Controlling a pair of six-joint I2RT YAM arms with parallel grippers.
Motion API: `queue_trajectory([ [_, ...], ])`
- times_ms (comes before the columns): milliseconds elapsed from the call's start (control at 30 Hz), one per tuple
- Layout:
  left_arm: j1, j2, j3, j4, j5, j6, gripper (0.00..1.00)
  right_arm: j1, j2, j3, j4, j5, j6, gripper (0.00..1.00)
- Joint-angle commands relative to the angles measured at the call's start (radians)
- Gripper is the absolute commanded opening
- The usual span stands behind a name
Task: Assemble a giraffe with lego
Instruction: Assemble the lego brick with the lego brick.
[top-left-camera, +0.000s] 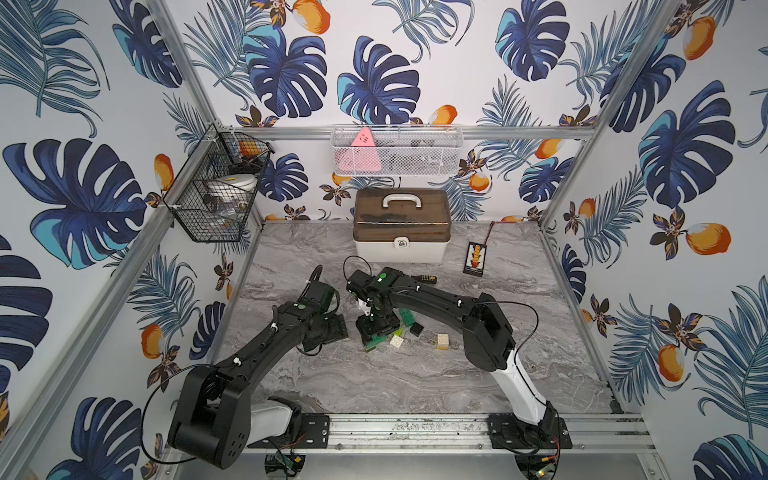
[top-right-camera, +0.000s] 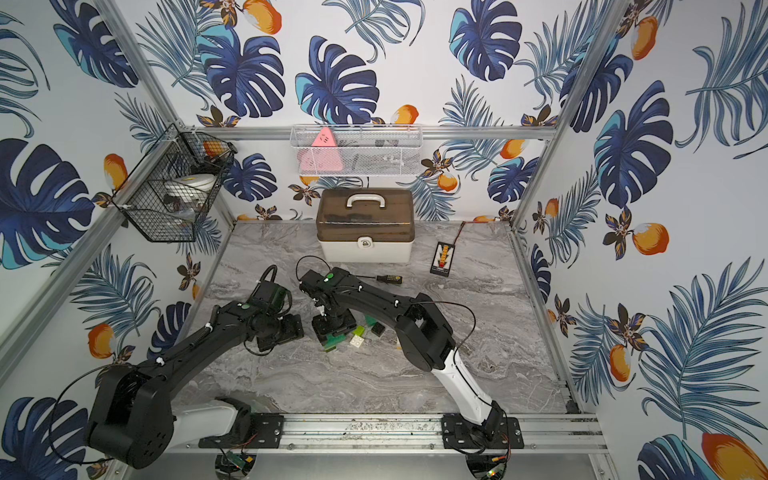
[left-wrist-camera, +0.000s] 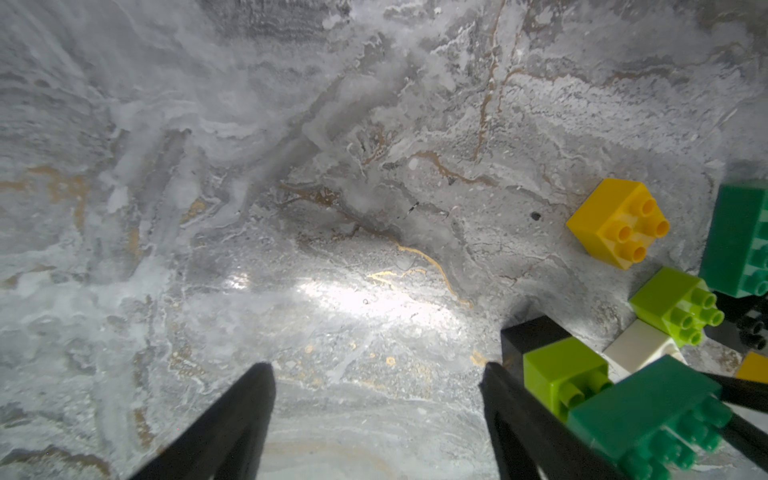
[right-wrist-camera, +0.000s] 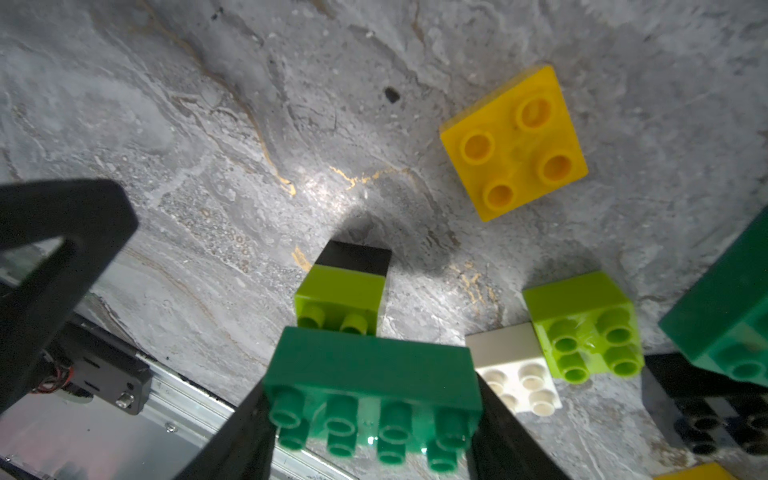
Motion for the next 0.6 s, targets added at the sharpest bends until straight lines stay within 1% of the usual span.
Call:
queue_trajectory([
  [0, 0.002, -0.003, 0.002, -0.018, -0.002, -0.003, 0.84, -0.001, 0.013, -0.001, 0.011, -0.001, 0.003, 0.47],
  [200, 0.002, -0.007, 0.002, -0.018, 0.002, -0.001, 0.84, -0.001, 0.027, 0.005, 0.007, 0.006, 0.000, 0.47],
  [567, 0.002, -0.009, -0.005, -0.008, 0.006, 0.001, 0.84, -0.001, 0.049, 0.018, -0.067, 0.051, -0.020, 0.47],
])
